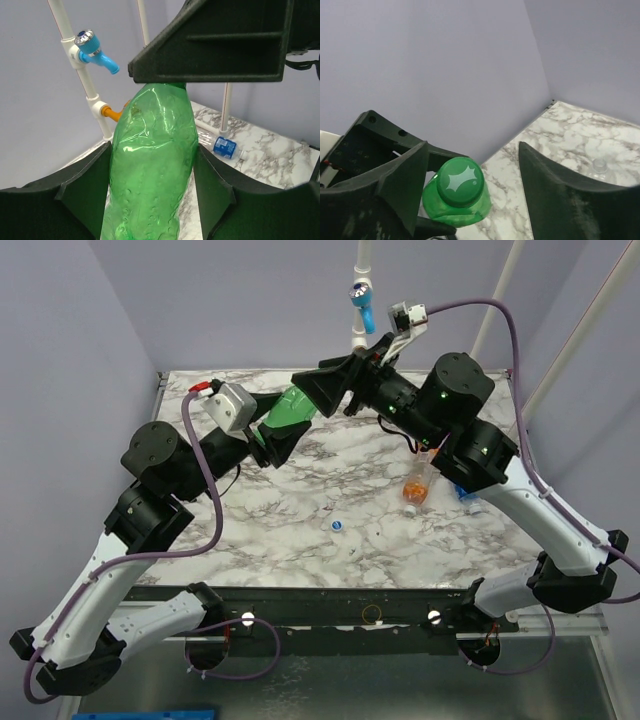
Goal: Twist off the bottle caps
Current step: Unscrew the bottle cap from the plastic bottle.
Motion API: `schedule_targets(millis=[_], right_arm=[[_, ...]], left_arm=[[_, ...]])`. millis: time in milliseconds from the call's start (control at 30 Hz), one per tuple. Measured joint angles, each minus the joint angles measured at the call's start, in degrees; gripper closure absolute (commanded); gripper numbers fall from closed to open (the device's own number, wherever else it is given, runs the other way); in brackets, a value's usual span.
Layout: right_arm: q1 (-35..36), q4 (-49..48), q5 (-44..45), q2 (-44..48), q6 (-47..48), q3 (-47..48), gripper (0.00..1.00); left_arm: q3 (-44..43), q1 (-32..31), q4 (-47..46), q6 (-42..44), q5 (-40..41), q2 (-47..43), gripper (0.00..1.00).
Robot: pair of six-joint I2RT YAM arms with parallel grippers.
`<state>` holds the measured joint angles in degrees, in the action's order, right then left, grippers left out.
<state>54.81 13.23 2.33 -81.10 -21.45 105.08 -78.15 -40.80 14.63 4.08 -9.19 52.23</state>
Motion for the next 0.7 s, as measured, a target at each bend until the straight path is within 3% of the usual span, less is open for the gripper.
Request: schedule_targets(millis=[167, 200, 300, 333, 567, 633, 700], right_arm=[[0.0, -4.7, -0.7, -1.7, -1.1, 0.0, 0.84], [0.0, -5.6, -0.7, -2.1, -1.5, 0.0, 0.88], [0.0, -6.2, -0.9, -3.1, -1.9, 0.3, 0.99], [0.0, -6.3, -1.2, -3.4, -1.9, 0.5, 0.99], [0.0, -3.5, -5.9, -6.5, 1.4, 4.9, 0.99], [0.0, -2.1, -7.6, -7.4, 3.1, 6.4, 0.99], [0.0, -0.9, -8.7, -7.5, 4.2, 6.6, 1.0]], left_arm=[[1.5, 0.2, -0.9, -1.9, -0.3, -0.9, 0.99], [1.8, 0.2, -0.8, -2.0, -0.3, -1.0, 0.86], [2.7, 0.7, -1.1, -2.9, 0.2, -1.5, 0.17], [3.1, 0.7, -1.4, -3.6, 0.7, -1.7, 0.06], [5.0, 0.5, -1.5, -8.4, 0.2, -1.5, 0.04], [5.0, 0.6, -0.8, -9.3, -0.5, -0.8, 0.1], [5.0, 0.6, 0.3, -9.7, -1.5, -0.4, 0.22]])
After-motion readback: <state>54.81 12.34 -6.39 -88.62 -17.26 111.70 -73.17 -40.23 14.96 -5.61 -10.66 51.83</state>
